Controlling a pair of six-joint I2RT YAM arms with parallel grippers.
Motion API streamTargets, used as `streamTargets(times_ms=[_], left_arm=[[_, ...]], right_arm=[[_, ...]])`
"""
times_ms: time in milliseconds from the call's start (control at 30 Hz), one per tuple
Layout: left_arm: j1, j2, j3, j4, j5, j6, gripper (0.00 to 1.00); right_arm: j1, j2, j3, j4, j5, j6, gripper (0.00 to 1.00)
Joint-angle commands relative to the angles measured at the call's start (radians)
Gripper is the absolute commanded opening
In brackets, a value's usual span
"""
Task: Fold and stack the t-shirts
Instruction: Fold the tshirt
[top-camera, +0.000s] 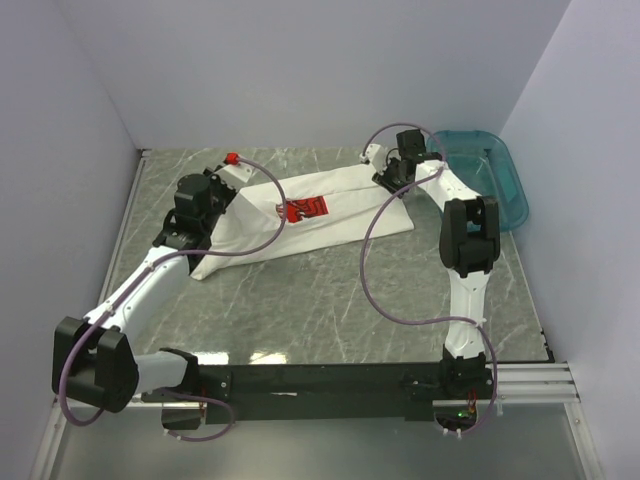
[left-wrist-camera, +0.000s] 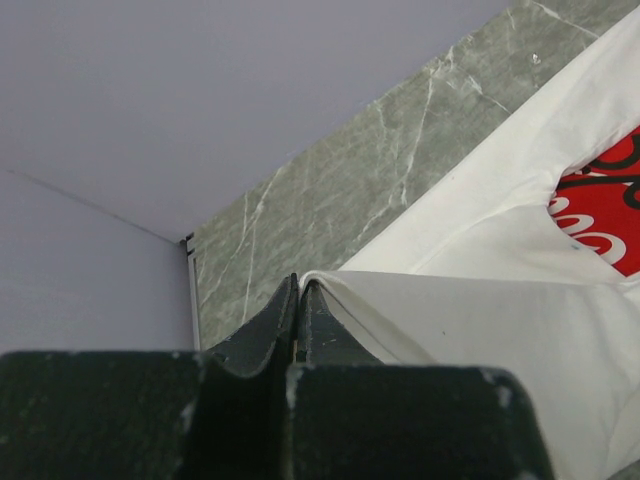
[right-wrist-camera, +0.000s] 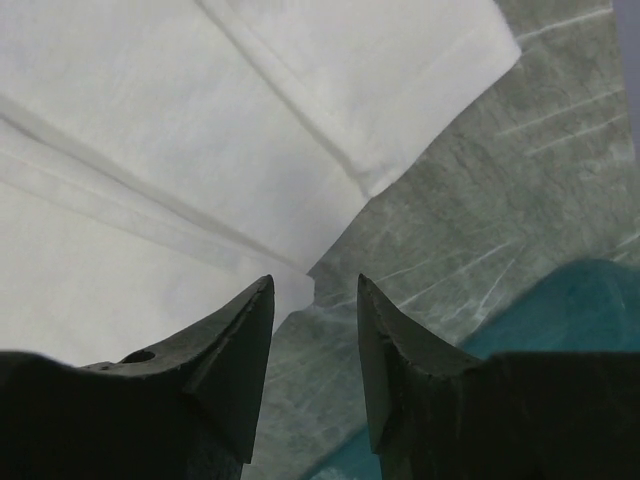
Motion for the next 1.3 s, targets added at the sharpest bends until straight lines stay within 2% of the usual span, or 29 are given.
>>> streamTargets(times_ms=[0,133,167,400,600,733,1267], left_arm=[[0.006,0.015,0.067,0.039,0.013,-0.004,0.0],[0.009,0.042,0.095,0.036,0.019,0.003,0.0],[0.007,0.055,0.098,0.034,0.019,0.008,0.0],[0.012,0.122,0.147,0.024,0.016,0.042,0.01],[0.012,0.171,0.171,0.048,0.033,0.077,0.0],[0.012,0.209,0.202,0.05,0.045,0.1,0.0],[0.012,0.329,0.254,0.102,0.099,0.227,0.0]], right_arm=[[0.007,-0.101,0.034,0.052,-0.032,0.122,0.46],[0.008,-0.173,0.028,-0.063,-0.179,0.226,0.46],[0.007,-0.193,0.012,-0.08,-0.26,0.234,0.46],[0.01,-0.415,-0.247,-0.073,-0.492,0.272,0.46],[0.016,-0.46,-0.272,-0.118,-0.549,0.287,0.46],[0.025,-0.479,-0.307,-0.085,-0.572,0.306,0.46],[0.033,-0.463,-0.321,-0.085,-0.586,0.297,0.45]])
